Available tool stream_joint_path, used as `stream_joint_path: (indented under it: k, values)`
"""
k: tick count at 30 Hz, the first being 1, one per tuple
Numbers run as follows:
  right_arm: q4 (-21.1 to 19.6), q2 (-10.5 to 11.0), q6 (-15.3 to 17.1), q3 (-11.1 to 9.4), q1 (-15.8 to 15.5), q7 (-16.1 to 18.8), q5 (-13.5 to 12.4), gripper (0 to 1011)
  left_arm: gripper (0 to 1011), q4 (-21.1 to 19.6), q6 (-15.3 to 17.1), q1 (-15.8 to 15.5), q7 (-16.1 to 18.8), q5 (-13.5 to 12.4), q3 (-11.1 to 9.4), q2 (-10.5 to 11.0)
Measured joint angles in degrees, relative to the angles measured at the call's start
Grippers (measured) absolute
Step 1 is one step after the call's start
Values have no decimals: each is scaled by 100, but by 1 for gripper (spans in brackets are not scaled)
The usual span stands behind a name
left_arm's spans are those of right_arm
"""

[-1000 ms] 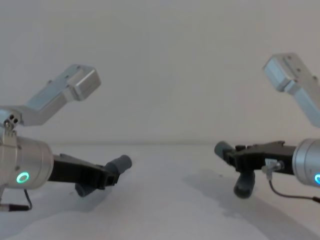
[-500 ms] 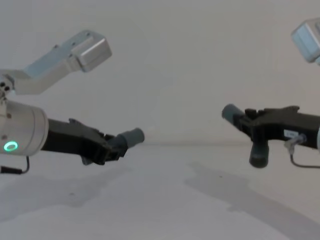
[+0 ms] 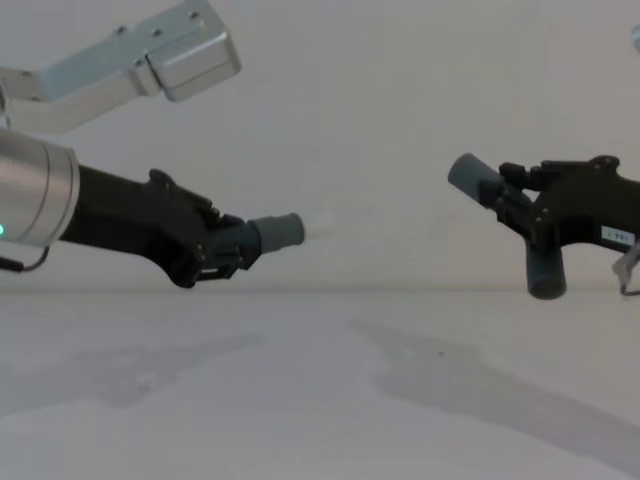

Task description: Use both hands to pick up one end of the pipe from the table, align the ends, and insert them.

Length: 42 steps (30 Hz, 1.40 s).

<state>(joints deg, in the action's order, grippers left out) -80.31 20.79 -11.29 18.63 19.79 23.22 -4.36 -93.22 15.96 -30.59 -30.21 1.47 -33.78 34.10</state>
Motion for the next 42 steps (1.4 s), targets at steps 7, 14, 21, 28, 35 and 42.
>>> stream_joint_path:
  k: [7,14,21,28,35,42]
  values:
    - [253,233,-901,115,170,329,100,232,314,-96,-443,-252,-268,-412,-192,260]
    - [595,428,-1853,257,381,663,191,232,314,-195,-955,-504,-449,-947,-396,522]
    - [978,579,-2852,419,630,996,272,230,314,-261,-1356,-668,-539,-1326,-521,701]
    - [1427,719,-3972,619,915,1353,362,232,315,-311,-1660,-797,-609,-1618,-608,842]
    - [1603,774,-4408,707,1033,1483,401,232,315,-330,-1751,-825,-624,-1725,-629,871]
    - [1527,774,-4282,717,1011,1476,418,232,314,-338,-1882,-739,-440,-1787,-599,821]
